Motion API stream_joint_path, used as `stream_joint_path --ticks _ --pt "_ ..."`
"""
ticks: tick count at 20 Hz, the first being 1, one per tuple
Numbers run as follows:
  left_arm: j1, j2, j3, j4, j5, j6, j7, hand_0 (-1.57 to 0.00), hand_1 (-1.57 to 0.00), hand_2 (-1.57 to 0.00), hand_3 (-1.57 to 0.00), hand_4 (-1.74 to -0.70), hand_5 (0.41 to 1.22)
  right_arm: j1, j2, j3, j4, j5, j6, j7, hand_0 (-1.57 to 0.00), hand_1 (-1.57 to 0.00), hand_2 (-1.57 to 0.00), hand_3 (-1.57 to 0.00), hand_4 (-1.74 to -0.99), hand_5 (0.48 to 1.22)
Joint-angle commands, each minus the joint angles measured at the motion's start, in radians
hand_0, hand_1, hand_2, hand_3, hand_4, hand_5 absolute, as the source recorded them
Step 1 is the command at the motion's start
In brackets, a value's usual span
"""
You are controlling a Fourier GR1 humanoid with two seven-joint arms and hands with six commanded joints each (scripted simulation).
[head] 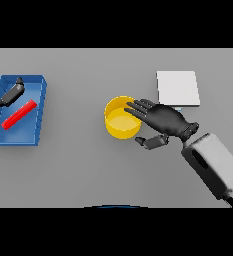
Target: Pick up the red beaker and tilt it to pour out 1 green nut into yellow bowl. Pick up the yellow bowl and place it on the metallic measuring scale.
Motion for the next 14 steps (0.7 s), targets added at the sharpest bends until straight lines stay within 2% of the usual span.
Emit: stream_joint_path --ticks 1,5,7,14 --pt "-0.002 0.002 0.006 0.013 0.005 -0.003 -0.001 0.0 0.0 0.0 0.0 -0.74 0.702 -0.029 -0.003 0.023 0.017 0.022 0.013 -0.006 0.0 0.0 0.0 0.0 -1.223 0.703" --pt "0.005 0.014 0.014 0.001 0.014 -0.008 -0.018 0.0 0.0 0.0 0.0 -0.75 0.707 -0.111 0.013 0.095 0.106 0.071 0.054 -0.039 0.0 0.0 0.0 0.0 -1.215 0.717" --pt "0.013 0.017 0.013 -0.007 0.014 -0.003 -0.004 0.0 0.0 0.0 0.0 -0.75 0.701 -0.144 0.028 0.112 0.145 0.074 0.088 -0.033 0.0 0.0 0.0 0.0 -1.221 0.722" --pt "0.022 0.03 0.017 -0.008 0.015 -0.003 -0.021 0.0 0.0 0.0 0.0 -0.74 0.698 -0.232 0.084 0.179 0.272 0.118 0.112 -0.039 0.0 0.0 0.0 0.0 -1.257 0.733"
